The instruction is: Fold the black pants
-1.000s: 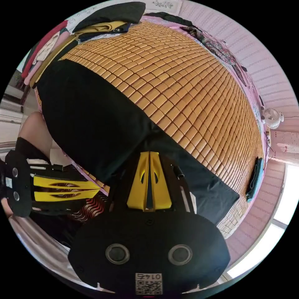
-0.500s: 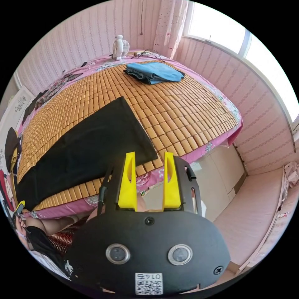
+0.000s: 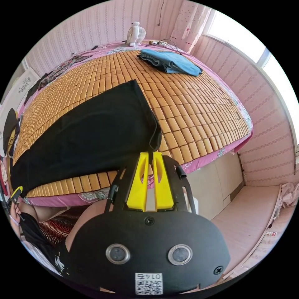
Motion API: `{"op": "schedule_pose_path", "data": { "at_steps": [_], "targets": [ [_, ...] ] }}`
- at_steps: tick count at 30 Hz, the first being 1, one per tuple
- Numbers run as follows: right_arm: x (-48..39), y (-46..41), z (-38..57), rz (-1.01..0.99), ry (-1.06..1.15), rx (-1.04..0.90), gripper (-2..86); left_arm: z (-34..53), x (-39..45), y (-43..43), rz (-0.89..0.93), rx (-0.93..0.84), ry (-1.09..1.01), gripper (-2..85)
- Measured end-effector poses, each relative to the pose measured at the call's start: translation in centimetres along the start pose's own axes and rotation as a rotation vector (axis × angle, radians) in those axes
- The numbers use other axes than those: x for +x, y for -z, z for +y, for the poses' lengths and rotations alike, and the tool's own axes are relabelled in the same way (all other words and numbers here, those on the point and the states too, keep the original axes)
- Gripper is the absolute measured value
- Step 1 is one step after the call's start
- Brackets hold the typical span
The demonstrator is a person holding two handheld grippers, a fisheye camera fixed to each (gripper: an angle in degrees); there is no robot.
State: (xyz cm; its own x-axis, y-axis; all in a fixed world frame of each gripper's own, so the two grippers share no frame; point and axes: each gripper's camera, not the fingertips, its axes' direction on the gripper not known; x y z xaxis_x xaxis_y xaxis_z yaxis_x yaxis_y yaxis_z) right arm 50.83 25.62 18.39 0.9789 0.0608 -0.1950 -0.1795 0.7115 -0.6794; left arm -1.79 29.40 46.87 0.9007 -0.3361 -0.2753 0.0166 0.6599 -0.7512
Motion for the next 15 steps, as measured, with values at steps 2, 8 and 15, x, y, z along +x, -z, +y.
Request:
{"op": "schedule_pose_path", "data": {
  "at_steps": [2, 8, 15],
  "targets": [
    [0.9, 0.4, -0.5, -0.002, 0.02, -0.023, 2.0, -0.1, -0.1, 0.2, -0.012, -0.003, -0.022, -1.0],
    [4.3, 6.6, -3.3, 0.062, 0.065, 0.126, 1.1, -0.8, 0.7, 0.5, 0.072, -0.004, -0.169, -1.0],
    [7.5, 18.6, -6.6, -0.035, 0.044, 0.413, 1.0, -4.6, 6.5, -1.1, 0.29, -0.084, -0.317, -1.0]
  ]
}}
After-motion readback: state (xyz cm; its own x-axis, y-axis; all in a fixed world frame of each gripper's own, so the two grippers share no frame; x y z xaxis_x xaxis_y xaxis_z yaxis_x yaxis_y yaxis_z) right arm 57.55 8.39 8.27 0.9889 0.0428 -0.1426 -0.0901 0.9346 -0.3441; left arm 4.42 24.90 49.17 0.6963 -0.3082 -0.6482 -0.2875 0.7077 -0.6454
